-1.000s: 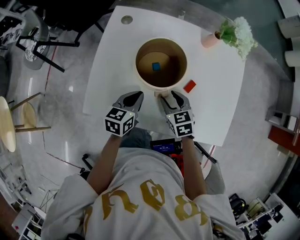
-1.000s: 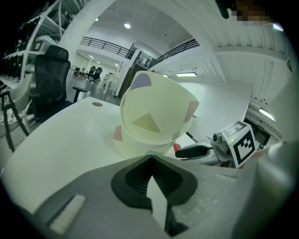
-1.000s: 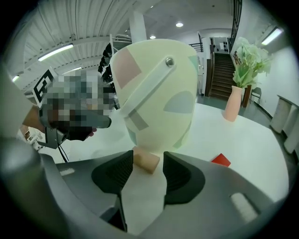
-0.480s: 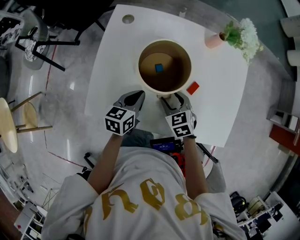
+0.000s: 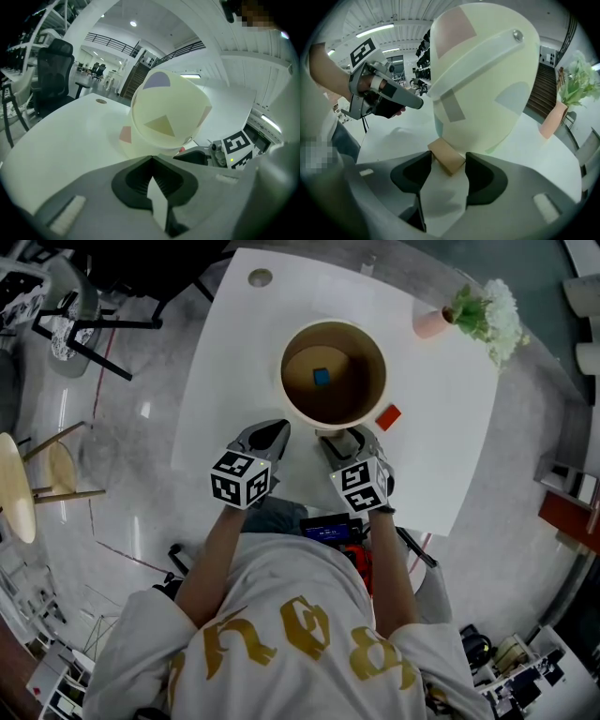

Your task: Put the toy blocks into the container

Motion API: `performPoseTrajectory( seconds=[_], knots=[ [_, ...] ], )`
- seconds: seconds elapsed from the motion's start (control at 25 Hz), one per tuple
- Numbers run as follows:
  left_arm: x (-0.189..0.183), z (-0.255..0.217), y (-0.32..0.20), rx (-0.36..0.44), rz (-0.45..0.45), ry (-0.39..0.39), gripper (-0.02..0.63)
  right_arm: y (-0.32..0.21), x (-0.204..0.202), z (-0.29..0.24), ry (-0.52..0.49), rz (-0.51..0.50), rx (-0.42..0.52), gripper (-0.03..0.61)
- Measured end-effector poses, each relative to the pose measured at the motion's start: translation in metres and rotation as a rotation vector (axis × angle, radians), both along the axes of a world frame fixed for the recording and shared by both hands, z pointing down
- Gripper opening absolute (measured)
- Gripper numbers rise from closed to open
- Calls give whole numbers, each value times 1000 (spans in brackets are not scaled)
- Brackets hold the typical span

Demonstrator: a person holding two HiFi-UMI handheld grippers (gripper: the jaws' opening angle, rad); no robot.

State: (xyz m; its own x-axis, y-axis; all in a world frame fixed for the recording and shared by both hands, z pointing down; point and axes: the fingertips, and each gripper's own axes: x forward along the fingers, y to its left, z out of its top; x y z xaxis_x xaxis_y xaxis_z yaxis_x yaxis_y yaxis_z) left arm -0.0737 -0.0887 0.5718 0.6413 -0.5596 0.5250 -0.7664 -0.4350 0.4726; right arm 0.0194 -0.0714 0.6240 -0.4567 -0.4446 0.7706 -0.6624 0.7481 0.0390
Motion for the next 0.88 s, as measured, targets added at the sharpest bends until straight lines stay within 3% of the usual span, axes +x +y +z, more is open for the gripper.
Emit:
performPoseTrajectory(
  seconds=[0.48, 0.88],
  knots=[
    [9, 1, 9, 0, 22, -13, 2, 18, 14, 1, 33, 24, -20, 187],
    [7, -1, 8, 4, 16, -19, 2, 28, 10, 4, 36, -59, -56, 177]
  ],
)
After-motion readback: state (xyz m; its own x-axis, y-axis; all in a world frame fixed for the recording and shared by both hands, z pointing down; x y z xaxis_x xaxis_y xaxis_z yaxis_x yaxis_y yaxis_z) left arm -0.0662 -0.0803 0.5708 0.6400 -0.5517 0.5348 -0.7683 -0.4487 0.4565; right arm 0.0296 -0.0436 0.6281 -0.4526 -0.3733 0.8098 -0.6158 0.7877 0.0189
